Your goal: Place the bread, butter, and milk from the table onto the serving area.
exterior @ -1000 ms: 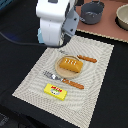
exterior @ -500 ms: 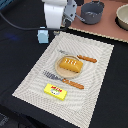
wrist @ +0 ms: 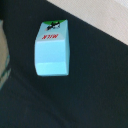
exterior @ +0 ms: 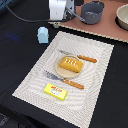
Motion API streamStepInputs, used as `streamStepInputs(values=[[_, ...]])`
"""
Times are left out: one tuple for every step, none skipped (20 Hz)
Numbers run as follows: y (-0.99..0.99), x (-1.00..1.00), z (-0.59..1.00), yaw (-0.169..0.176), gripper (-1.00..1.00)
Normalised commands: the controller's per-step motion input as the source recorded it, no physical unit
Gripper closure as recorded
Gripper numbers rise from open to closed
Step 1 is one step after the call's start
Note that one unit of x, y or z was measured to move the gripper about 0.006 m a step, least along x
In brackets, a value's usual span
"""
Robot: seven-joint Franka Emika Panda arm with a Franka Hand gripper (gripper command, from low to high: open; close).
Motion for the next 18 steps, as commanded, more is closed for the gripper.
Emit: streamStepInputs(values=[[0.29,-1.0,-0.37,0.065,-1.0],[0.26,-1.0,-0.36,0.066,-1.0],[0.22,-1.0,-0.36,0.066,-1.0],[0.17,-1.0,-0.38,0.068,-1.0],[0.13,-1.0,-0.38,0.072,-1.0],[0.09,-0.93,-0.35,0.072,-1.0],[0.0,-0.85,-0.34,0.069,-1.0],[0.0,-0.81,-0.35,0.062,-1.0],[0.0,-0.79,-0.35,0.06,-1.0],[0.0,-0.75,-0.37,0.058,-1.0],[-0.03,-0.75,-0.38,0.048,-1.0],[-0.05,-0.71,-0.39,0.041,-1.0],[-0.05,-0.67,-0.4,0.039,-1.0],[-0.05,-0.53,-0.39,0.029,-1.0],[-0.05,-0.45,-0.4,0.012,-1.0],[-0.04,-0.35,-0.39,0.005,-1.0],[-0.02,-0.3,-0.39,0.002,-1.0],[-0.02,-0.23,-0.4,0.0,-1.0]])
